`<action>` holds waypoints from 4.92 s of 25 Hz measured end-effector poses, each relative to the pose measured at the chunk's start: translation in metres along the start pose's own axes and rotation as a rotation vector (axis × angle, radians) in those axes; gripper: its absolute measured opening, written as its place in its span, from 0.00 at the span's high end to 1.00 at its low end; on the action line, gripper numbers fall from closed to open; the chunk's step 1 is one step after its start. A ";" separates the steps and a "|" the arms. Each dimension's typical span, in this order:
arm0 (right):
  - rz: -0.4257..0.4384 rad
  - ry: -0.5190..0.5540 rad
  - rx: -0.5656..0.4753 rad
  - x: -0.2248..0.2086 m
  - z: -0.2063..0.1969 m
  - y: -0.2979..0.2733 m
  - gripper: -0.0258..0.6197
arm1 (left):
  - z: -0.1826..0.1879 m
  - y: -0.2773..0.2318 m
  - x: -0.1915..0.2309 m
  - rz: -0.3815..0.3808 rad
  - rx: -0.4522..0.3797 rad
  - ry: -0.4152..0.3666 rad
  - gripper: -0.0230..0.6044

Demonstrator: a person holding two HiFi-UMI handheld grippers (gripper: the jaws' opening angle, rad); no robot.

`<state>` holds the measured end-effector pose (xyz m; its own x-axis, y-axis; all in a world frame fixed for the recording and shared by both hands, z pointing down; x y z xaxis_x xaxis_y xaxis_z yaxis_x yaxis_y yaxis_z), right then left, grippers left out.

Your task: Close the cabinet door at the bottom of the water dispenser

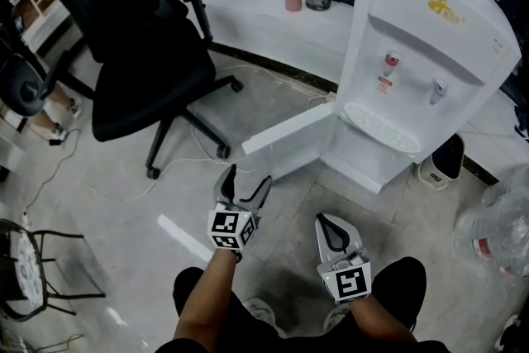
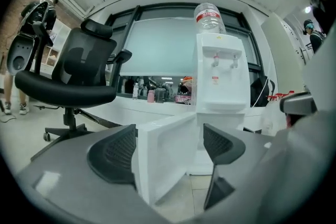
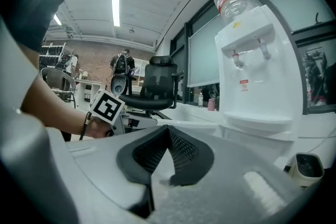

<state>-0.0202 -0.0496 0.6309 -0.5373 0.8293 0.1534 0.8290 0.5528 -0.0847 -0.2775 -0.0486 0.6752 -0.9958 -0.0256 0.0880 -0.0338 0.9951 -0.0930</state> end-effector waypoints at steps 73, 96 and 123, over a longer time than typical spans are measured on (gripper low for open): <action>-0.182 -0.084 -0.012 -0.062 -0.019 0.022 0.96 | -0.056 -0.009 -0.113 -0.294 0.124 -0.049 0.34; -0.317 -0.066 0.008 -0.096 -0.028 0.053 0.96 | -0.062 -0.035 -0.187 -0.506 0.122 -0.039 0.35; -0.487 -0.090 0.065 -0.128 -0.039 0.111 0.95 | -0.064 -0.098 -0.275 -0.648 0.113 -0.068 0.37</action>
<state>0.1466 -0.0974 0.6405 -0.8731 0.4762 0.1049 0.4691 0.8790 -0.0859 0.0051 -0.1331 0.7232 -0.7742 -0.6251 0.0989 -0.6327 0.7605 -0.1462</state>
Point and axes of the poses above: the fingertips, and each gripper's own axes: y backward along the fingers, x to its left, z out of its top, the point moved 8 cm from there along y, backward along the fingers, and after that the axes turned 5 degrees about -z, right-handed, at the moved point
